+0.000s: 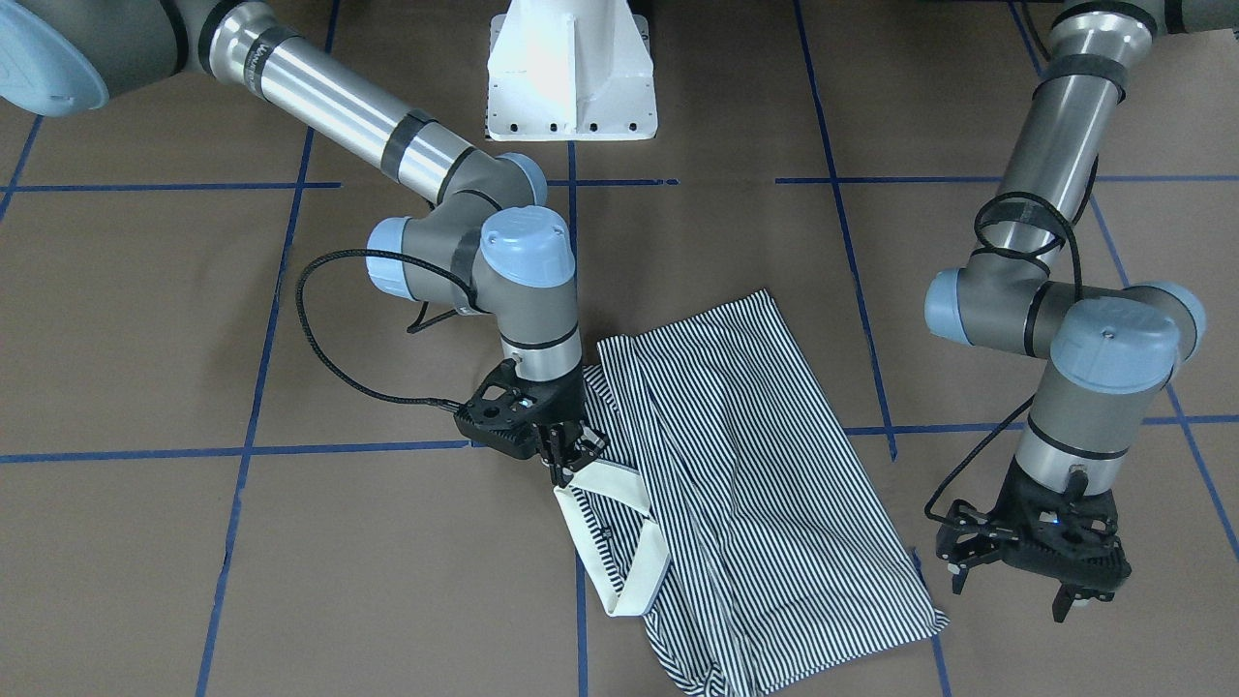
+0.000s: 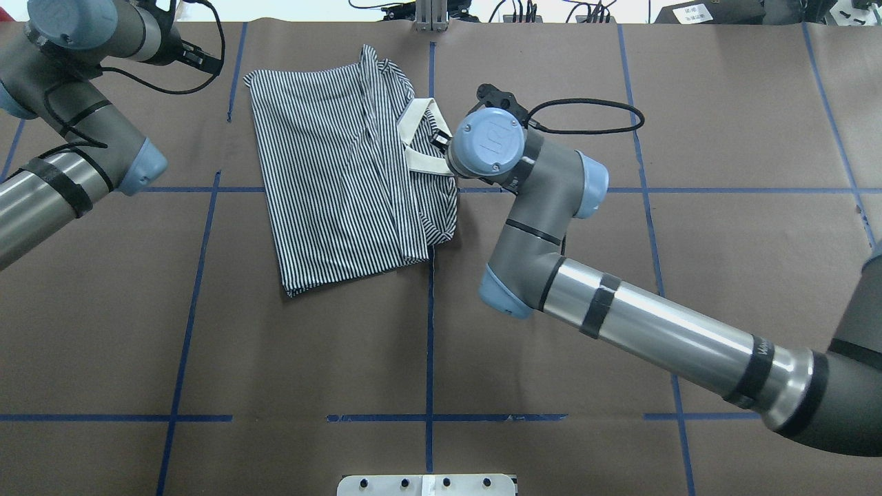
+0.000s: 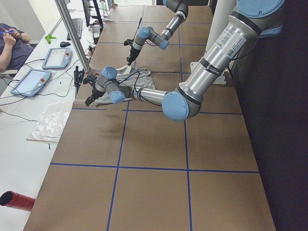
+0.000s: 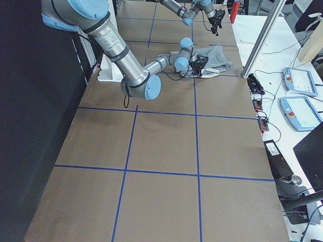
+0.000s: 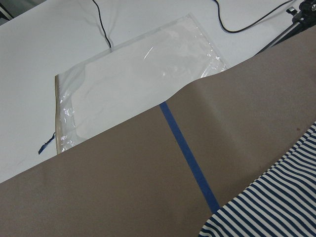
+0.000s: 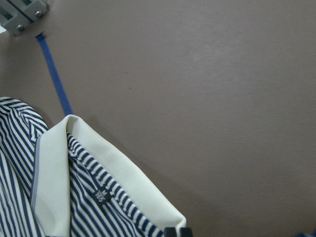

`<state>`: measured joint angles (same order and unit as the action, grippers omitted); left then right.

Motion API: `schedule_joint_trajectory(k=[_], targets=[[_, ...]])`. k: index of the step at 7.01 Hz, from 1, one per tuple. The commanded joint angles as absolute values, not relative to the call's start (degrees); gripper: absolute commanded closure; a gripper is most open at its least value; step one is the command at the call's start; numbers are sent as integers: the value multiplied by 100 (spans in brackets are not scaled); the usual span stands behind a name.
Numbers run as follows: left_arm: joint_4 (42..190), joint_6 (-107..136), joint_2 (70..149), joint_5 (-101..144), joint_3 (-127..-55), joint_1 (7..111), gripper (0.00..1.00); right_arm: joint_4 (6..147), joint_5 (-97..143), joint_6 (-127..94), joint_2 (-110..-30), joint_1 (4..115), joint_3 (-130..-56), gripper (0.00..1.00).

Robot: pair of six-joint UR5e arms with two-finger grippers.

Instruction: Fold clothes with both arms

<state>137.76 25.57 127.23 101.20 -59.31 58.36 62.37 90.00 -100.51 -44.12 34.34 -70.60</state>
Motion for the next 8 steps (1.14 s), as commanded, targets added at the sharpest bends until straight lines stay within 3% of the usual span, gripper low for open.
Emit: schedule_joint_trajectory(k=[1,3,5,6,7,8], targets=[[13781,2558,12647,10301,-6064,5827,0,6267,8939,-10063,-5542,3341,-8301,100],[13790,2558,12647,10301,-6125,5783,0,6267,8676,-10081,-6149,3086,-8936,100],[13781,2558,12569,10309,-6248,5757,0,6267,8578,-10072,-6363,3023,-9044,100],[13781,2558,12568,10310,-6249,5748,0,6267,8552,-10064,-6415,3032,-9061,78],[13781,2558,12568,10310,-6249,5748,0,6267,8447,-10037,-6581,3032,-9166,1],[13773,2558,12568,10310,-6249,5748,0,6284,8481,-9776,-6731,3041,-9445,0]])
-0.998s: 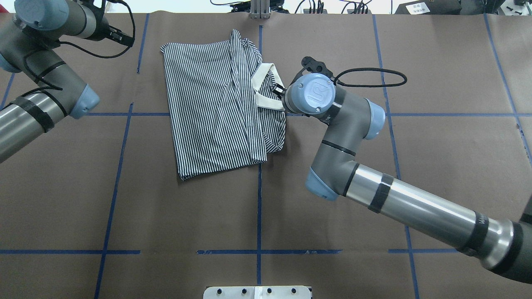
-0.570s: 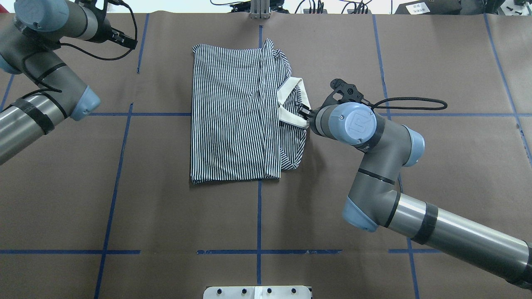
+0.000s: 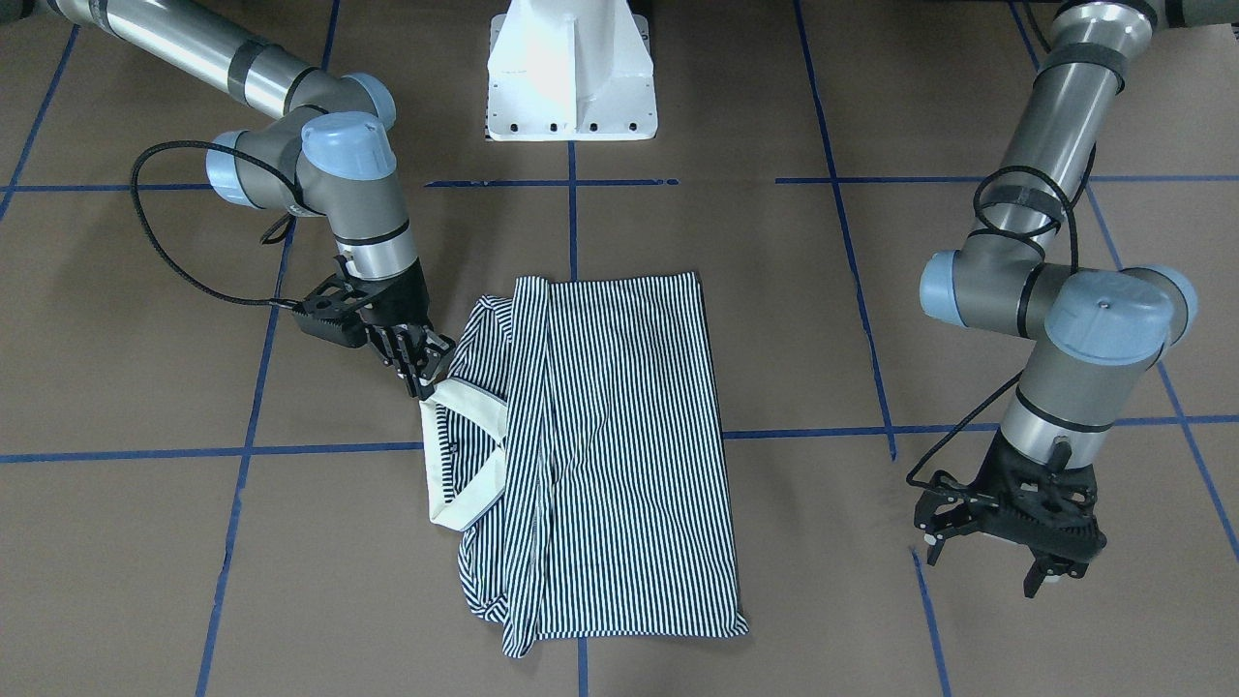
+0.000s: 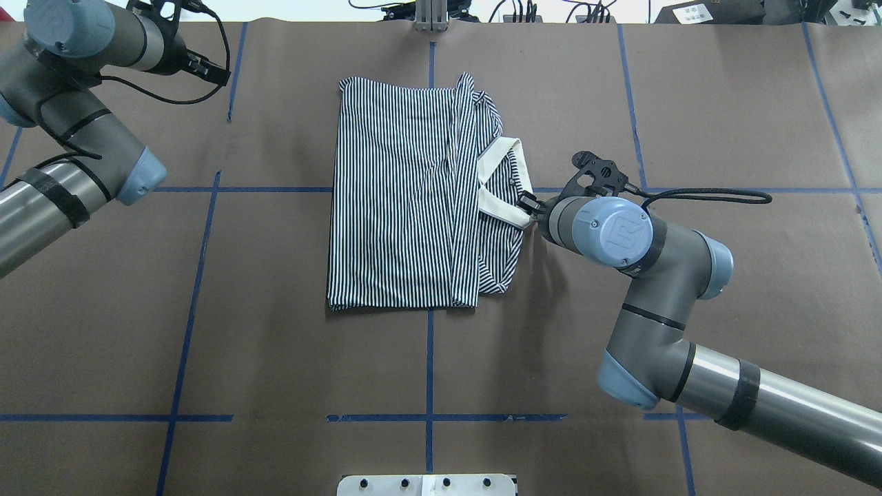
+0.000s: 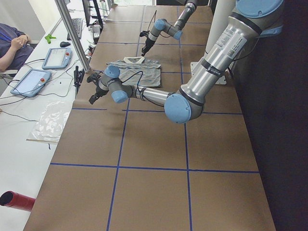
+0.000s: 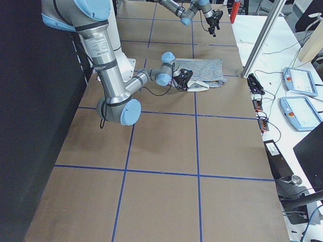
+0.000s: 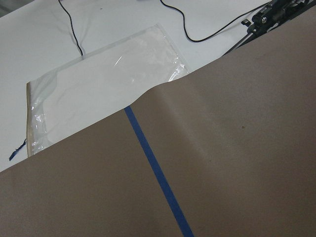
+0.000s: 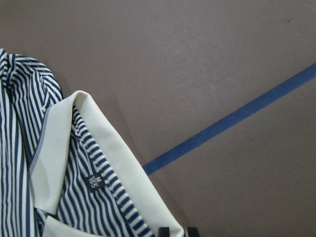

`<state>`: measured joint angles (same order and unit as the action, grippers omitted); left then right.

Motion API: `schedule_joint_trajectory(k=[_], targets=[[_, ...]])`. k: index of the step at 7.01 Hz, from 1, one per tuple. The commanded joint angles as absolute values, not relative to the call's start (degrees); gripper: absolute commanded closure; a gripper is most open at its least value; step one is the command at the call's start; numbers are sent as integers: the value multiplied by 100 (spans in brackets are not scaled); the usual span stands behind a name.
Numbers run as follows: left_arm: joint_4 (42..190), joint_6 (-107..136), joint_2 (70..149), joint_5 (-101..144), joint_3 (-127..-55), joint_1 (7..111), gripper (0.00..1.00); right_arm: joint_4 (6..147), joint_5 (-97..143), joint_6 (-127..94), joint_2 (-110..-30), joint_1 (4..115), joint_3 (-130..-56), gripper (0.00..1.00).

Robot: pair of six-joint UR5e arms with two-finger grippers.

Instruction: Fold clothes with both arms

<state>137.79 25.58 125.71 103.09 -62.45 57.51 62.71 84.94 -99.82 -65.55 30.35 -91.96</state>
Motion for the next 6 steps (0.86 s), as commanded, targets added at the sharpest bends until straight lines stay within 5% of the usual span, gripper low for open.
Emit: schedule_joint_trajectory(k=[1,3,6], targets=[[13764,2558,12568,10310,-6249,5731,0,6284,8481,-9234,-6993,3041,-9701,0],[13772,2558,12568,10562,-6249,5722,0,6885,8412,-8624,-6893,2841,-9905,0],[13781,3144,12516,10854,-6424,5564,0,8791,7866,-8411,-5682,2242,-10213,2]])
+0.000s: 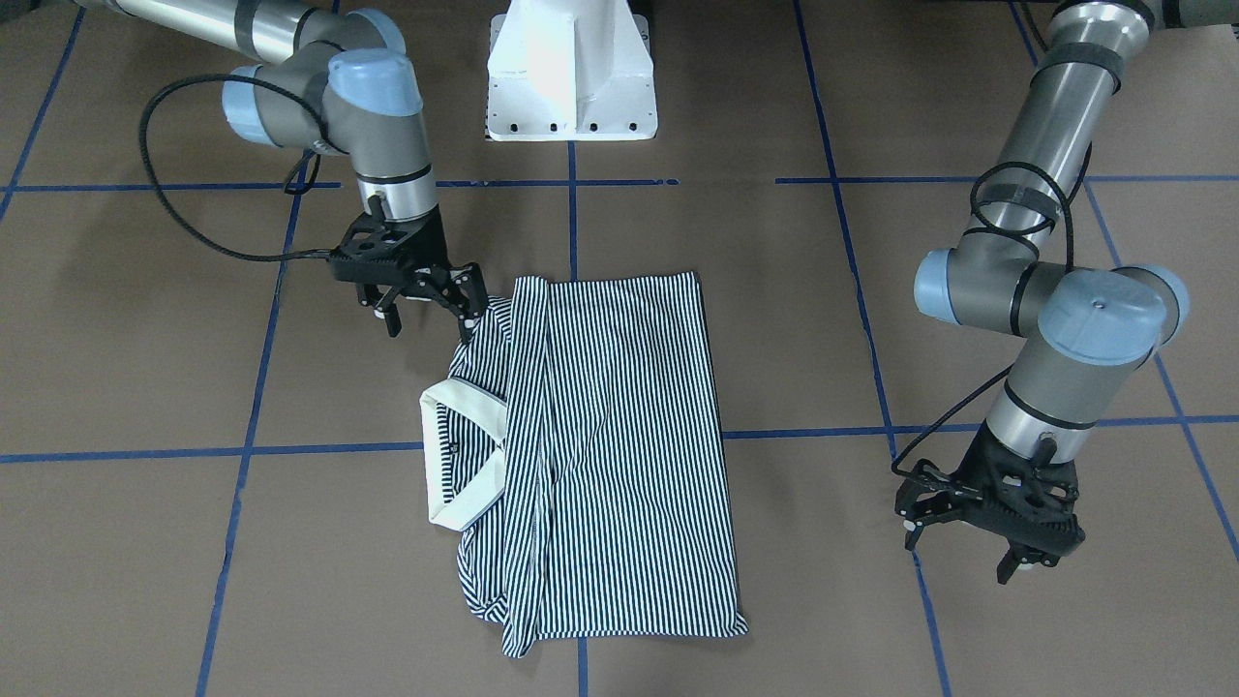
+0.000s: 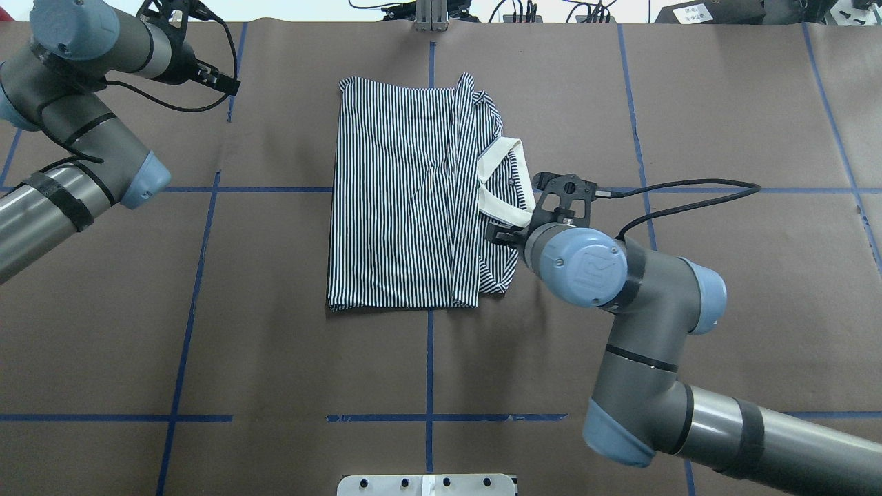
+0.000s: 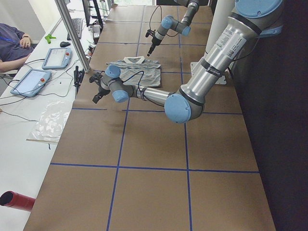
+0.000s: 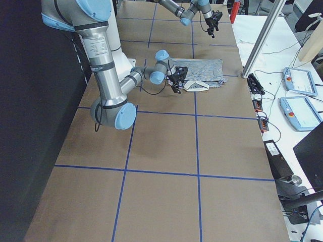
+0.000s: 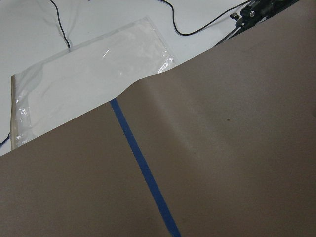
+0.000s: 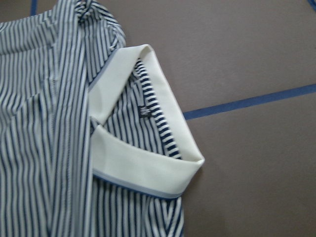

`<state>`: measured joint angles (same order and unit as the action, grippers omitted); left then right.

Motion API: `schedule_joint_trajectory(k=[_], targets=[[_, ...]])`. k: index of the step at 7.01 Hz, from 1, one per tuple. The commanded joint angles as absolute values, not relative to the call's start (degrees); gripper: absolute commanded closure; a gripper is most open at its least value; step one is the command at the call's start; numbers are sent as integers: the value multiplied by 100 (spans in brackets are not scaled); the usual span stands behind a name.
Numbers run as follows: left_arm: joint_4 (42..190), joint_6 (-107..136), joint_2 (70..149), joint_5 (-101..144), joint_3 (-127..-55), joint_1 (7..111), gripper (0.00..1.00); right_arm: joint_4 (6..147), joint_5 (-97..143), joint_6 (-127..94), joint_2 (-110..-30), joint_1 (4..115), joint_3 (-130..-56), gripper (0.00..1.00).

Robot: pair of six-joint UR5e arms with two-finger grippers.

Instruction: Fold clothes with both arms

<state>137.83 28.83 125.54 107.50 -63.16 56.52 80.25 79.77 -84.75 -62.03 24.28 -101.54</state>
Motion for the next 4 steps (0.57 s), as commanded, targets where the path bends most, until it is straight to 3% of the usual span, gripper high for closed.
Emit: schedule_joint_trajectory(k=[1,3,4], targets=[[13773,3216,12481,10854,-6521,5520,0,9189,7884,-8168,-5312,2146,-10187,23],[13790,3217,12437,10863,-6539,5520,0,9071,7770,-7694,-5185,2074,-10212,27],[13790,3225,12384,10863,-6609,5511,0,8374,7735,-6855,-5203,1970,-10135,7]])
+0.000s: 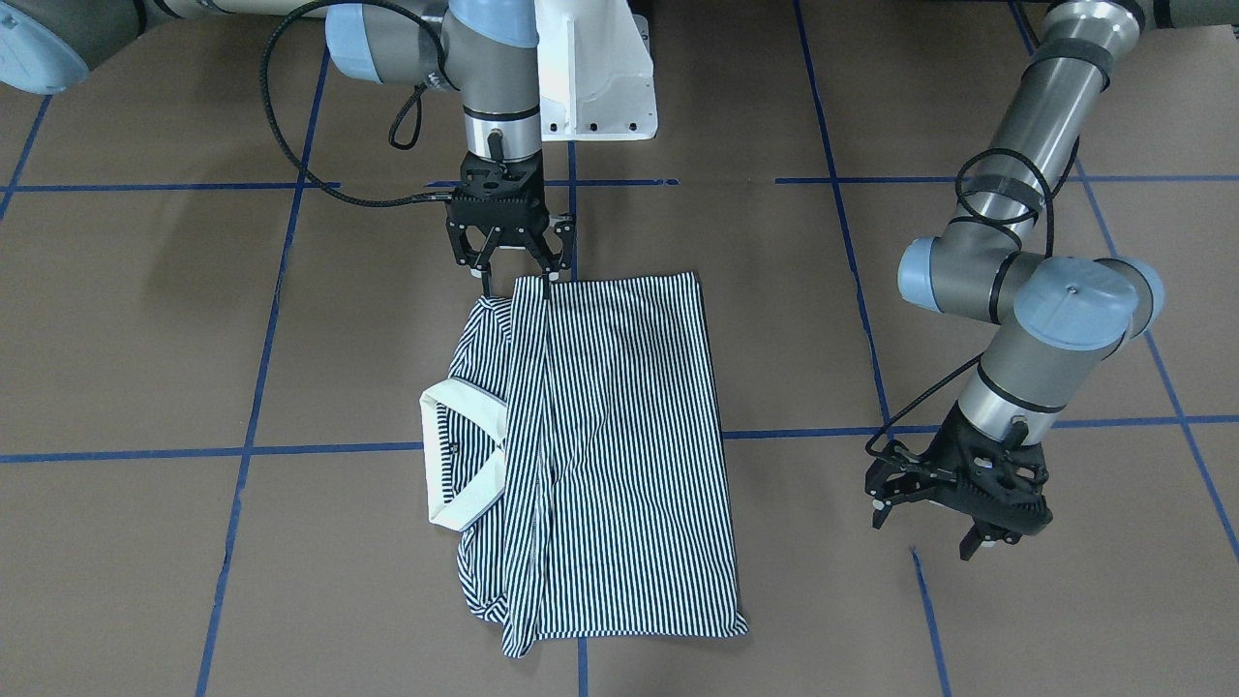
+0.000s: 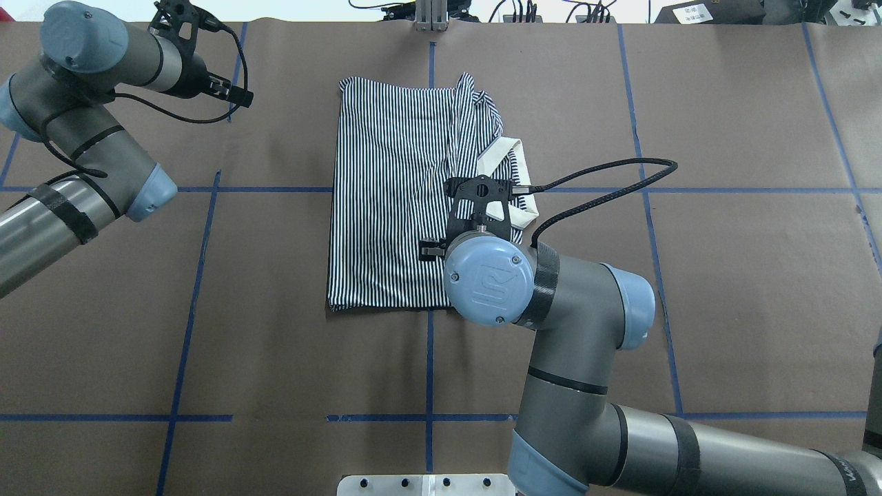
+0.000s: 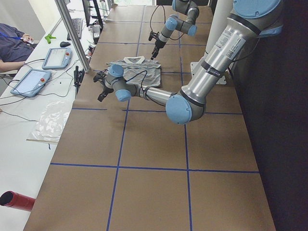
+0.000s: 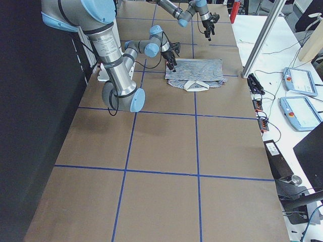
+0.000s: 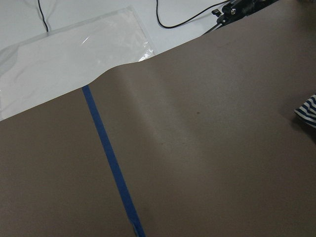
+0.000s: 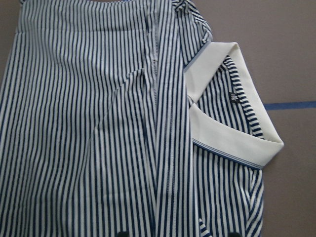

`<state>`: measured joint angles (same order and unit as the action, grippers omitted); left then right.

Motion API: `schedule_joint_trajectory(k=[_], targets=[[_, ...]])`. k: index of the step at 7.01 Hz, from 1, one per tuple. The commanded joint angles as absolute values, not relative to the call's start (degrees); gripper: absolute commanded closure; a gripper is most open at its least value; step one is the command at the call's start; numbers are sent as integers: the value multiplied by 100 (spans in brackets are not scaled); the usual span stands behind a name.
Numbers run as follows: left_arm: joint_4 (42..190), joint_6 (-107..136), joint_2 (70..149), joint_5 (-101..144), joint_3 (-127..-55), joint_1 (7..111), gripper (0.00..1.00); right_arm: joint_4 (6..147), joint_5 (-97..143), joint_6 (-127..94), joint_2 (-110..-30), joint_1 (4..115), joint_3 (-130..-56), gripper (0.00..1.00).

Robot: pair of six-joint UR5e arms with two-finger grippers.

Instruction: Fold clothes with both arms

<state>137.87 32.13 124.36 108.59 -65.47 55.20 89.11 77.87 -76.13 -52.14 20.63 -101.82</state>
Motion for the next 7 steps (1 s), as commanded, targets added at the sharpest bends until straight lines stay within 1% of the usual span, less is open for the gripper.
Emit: schedule_joint_trajectory(k=[1,2,3,4,5,7], targets=[[13790,3226,12358,10855,-6653,5511,0,8428,7717,-6560,-5290,1777,-10116,13],[13790,3226,12357,10863,-6653,5502,0,8968,7699,-6087,-5213,1680,-10116,15],[13790,3226,12357,10863,-6653,5476,0,9191,7699,-5612,-5212,1661,-10073,23],[13790,3226,12323,10863,-6706,5476,0,9367,7647,-5190,-5186,1652,-9898,23],[13790,3226,12287,10863,-6741,5476,0,9517,7525,-4951,-5116,1565,-9757,29],[13790,3226,12278,10863,-6741,5476,0,9536,7523,-4922,-4774,1547,-9204,38]])
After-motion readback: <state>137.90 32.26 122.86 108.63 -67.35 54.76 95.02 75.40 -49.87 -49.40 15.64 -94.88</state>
